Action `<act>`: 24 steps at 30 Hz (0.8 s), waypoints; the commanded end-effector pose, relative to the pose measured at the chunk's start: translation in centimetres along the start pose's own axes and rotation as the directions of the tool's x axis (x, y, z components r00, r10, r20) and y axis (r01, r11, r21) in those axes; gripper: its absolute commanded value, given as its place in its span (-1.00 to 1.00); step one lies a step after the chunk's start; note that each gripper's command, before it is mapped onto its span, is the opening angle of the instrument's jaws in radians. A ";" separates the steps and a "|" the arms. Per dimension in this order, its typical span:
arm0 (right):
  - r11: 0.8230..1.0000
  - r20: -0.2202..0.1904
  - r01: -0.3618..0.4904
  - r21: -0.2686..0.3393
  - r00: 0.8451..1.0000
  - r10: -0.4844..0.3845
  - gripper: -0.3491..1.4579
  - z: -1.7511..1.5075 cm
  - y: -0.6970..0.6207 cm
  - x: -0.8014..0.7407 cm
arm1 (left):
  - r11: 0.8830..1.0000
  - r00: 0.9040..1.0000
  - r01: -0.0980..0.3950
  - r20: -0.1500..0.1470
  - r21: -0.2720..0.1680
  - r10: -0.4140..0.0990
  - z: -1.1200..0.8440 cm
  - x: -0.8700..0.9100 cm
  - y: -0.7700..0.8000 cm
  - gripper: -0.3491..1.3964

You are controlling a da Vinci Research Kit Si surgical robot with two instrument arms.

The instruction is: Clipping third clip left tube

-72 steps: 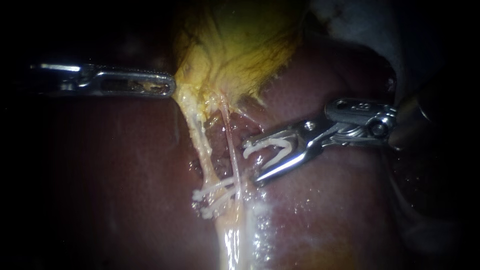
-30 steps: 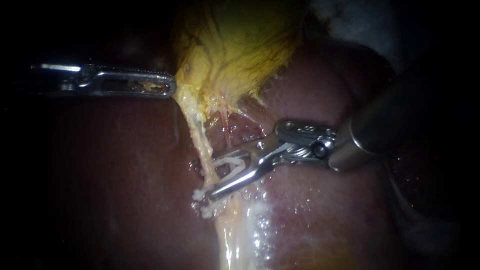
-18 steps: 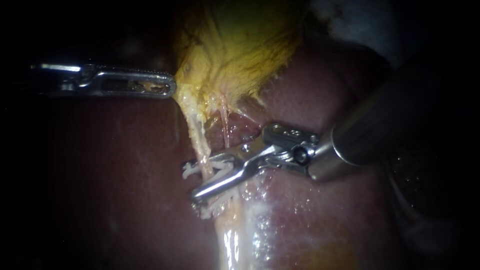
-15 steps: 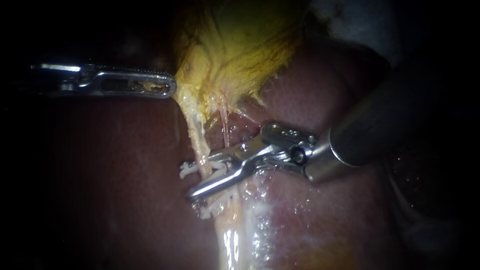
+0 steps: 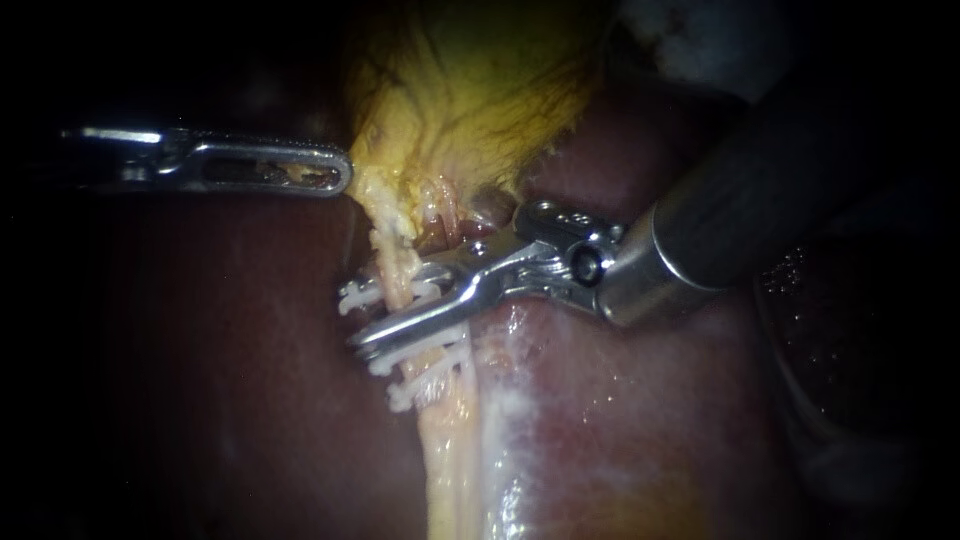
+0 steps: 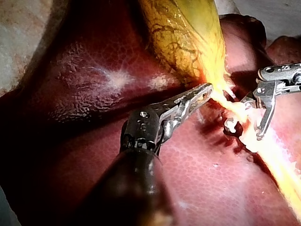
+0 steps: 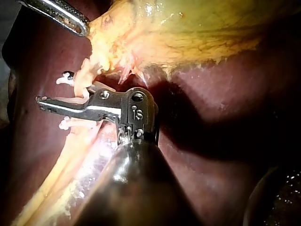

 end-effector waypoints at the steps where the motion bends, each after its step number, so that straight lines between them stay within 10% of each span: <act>1: 1.000 -0.002 -0.019 -0.007 1.000 0.019 -0.15 0.00 0.00 0.01 | 1.000 1.000 0.000 0.000 0.000 0.000 0.00 0.00 0.00 -1.00; 24: 0.985 -0.002 -0.170 -0.040 0.985 0.170 -1.00 -0.03 0.00 -0.03 | 1.000 1.000 0.000 0.000 0.000 0.000 0.01 0.01 0.01 -1.00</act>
